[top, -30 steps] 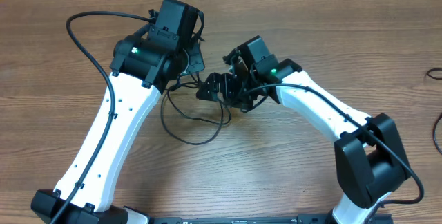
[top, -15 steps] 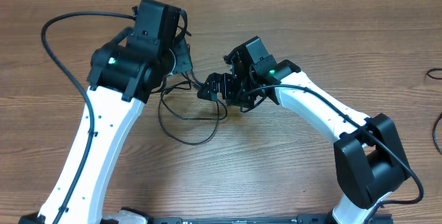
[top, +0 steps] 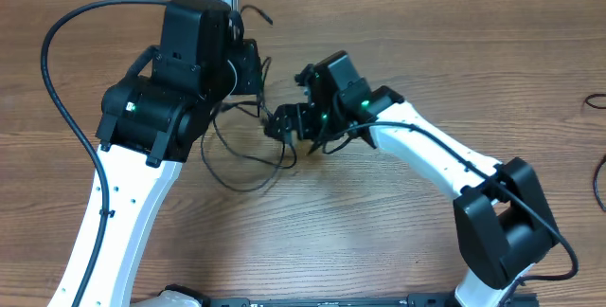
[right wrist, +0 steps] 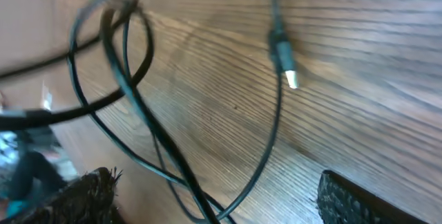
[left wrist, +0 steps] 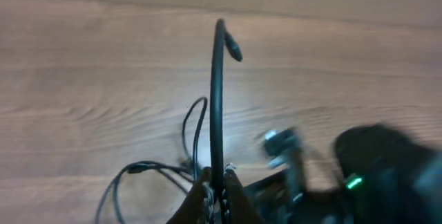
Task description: Untangle cables
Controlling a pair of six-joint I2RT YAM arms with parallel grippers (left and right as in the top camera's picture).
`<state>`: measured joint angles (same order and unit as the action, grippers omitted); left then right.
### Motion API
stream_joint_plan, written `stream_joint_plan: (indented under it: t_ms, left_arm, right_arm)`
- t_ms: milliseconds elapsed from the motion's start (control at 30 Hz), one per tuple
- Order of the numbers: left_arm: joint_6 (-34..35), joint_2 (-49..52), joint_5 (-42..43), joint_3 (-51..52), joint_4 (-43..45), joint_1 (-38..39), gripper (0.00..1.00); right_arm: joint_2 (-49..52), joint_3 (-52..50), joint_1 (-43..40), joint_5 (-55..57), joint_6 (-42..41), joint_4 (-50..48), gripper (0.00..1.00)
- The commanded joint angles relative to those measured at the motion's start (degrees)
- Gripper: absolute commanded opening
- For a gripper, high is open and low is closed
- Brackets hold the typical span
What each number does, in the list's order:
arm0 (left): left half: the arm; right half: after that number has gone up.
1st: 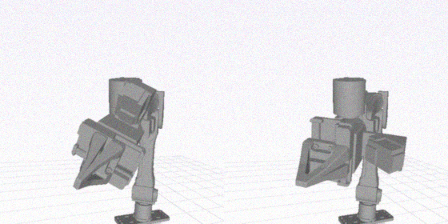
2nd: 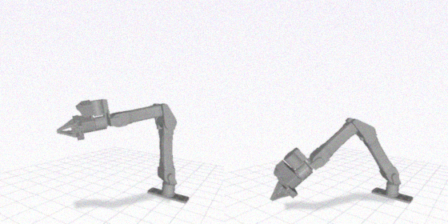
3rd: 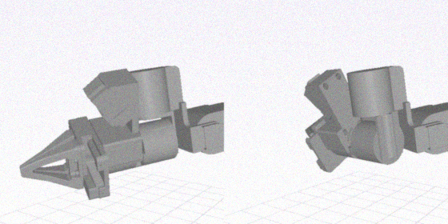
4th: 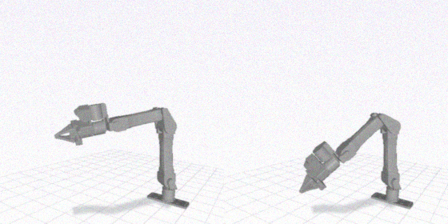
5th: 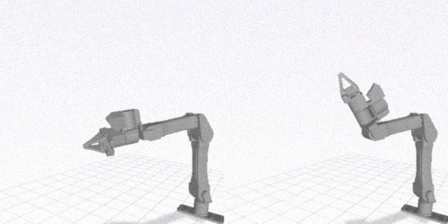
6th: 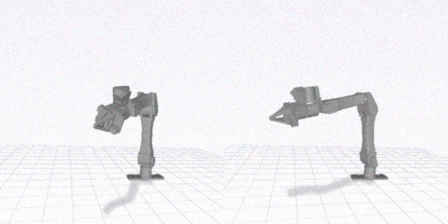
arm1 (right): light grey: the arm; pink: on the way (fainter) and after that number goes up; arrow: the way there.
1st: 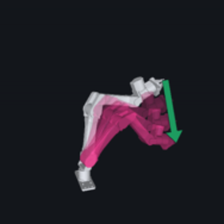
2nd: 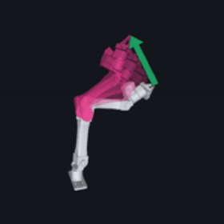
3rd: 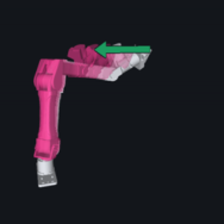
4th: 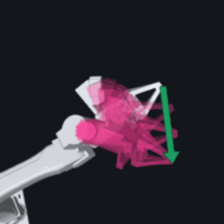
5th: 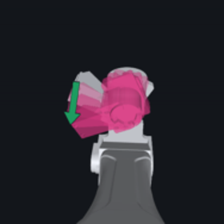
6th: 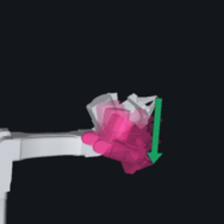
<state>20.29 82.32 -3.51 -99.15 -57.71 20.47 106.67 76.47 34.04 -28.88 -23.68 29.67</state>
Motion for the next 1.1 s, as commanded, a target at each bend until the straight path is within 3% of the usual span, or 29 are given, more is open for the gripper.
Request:
stream_joint_plan:
  t_ms: [0, 67, 200, 367, 467, 600, 833, 1067]
  left_arm:
    - [-1.84, -1.22, 4.17, -1.01, 2.16, -0.22, 0.04]
    - [-1.86, -1.40, 5.44, -1.07, 3.08, -0.24, 0.04]
    - [-1.90, -2.62, 5.53, -1.16, 3.56, -0.39, 0.04]
    - [-1.25, -4.83, 1.62, -1.16, 0.70, -3.78, 0.04]
    - [3.61, -4.66, -5.31, -0.92, -6.16, -8.59, 0.04]
    - [8.35, -4.02, -5.88, 0.31, -11.85, -14.95, 0.04]
    - [8.28, -3.96, -5.84, 0.76, -12.15, -25.40, 0.05]
    - [8.31, -3.85, -5.64, 0.76, -12.33, -35.80, 0.04]
  right_arm:
    - [-1.60, -0.15, 3.41, 10.01, 3.41, -0.02, 0.87]
    - [-1.22, -0.15, 4.72, 15.47, 3.41, -0.07, 0.68]
    - [-0.98, -0.24, 5.42, 26.75, 2.23, 0.24, 0.04]
    - [-3.15, 2.64, 0.79, 32.46, 2.14, 3.54, 0.04]
    - [-8.11, 10.05, -6.05, 32.92, 5.75, 9.88, 0.04]
    - [-13.46, 17.03, -13.90, 32.81, 7.65, 11.78, 0.04]
    - [-19.76, 21.14, -29.38, 32.65, 7.52, 11.54, 0.04]
    - [-19.04, 21.11, -41.68, 31.19, 7.78, 11.15, 0.04]
